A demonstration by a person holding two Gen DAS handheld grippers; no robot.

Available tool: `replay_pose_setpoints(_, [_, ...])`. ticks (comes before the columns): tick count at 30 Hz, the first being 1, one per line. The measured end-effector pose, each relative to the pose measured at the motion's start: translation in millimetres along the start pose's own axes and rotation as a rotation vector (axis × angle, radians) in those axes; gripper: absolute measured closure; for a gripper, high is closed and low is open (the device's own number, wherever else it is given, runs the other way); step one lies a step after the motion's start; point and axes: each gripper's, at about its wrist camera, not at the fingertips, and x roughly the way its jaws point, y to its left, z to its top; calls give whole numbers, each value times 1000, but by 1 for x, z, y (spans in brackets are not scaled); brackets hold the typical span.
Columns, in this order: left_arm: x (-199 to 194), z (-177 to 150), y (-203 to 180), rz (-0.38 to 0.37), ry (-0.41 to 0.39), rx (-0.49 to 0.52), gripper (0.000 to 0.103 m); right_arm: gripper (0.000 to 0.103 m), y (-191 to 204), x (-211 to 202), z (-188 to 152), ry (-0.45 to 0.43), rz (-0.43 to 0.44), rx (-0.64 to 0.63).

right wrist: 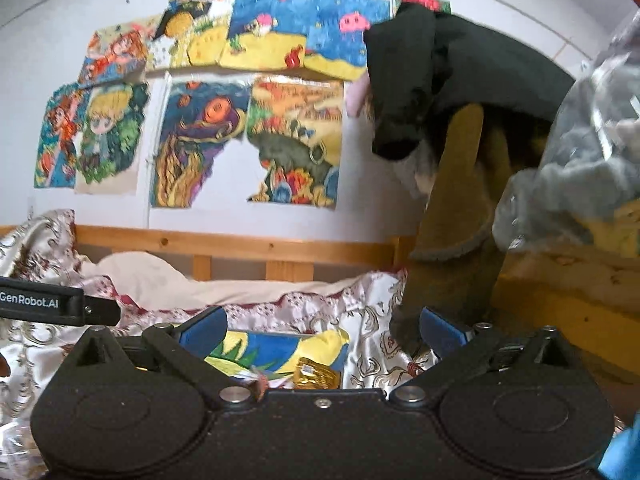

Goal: Organize snacks

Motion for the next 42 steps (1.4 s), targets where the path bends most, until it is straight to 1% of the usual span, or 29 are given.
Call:
replay_pose_setpoints(2, [-19, 0, 11, -2, -26, 2, 0, 1, 7, -14, -1, -7, 9, -18])
replay_pose_setpoints(4, [-36, -1, 19, 10, -35, 11, 0, 1, 14, -27, -3, -8, 16, -39])
replay_pose_setpoints(9, [-72, -7, 38, 38, -23, 24, 0, 1, 32, -58, -8, -6, 49, -61])
replay_pose_setpoints(13, [-95, -23, 53, 79, 18, 24, 0, 1, 46, -82, -13, -3, 73, -67])
replay_pose_setpoints(19, [-117, -44, 70, 154, 120, -40, 0, 1, 65, -110, -24, 41, 116, -72])
replay_pose_setpoints(21, [-124, -49, 71, 196, 131, -34, 0, 1, 73, -116, -27, 63, 128, -85])
replay_pose_setpoints(24, [-134, -58, 70, 234, 136, 11, 0, 1, 81, -122, -33, 99, 154, -95])
replay_pose_setpoints(29, [-143, -70, 69, 270, 192, 44, 0, 1, 91, -129, -42, 161, 186, -93])
replay_pose_setpoints(33, [-140, -76, 67, 332, 238, 79, 0, 1, 97, -130, -49, 218, 200, -95])
replay_pose_setpoints(37, [-140, -79, 66, 344, 254, 87, 0, 1, 104, -127, -57, 262, 211, -129])
replay_pose_setpoints(40, [-139, -79, 67, 351, 263, 91, 0, 1, 107, -124, -60, 276, 215, -141])
replay_pose_setpoints(42, [-136, -79, 69, 364, 282, 91, 0, 1, 108, -123, -61, 285, 217, -139])
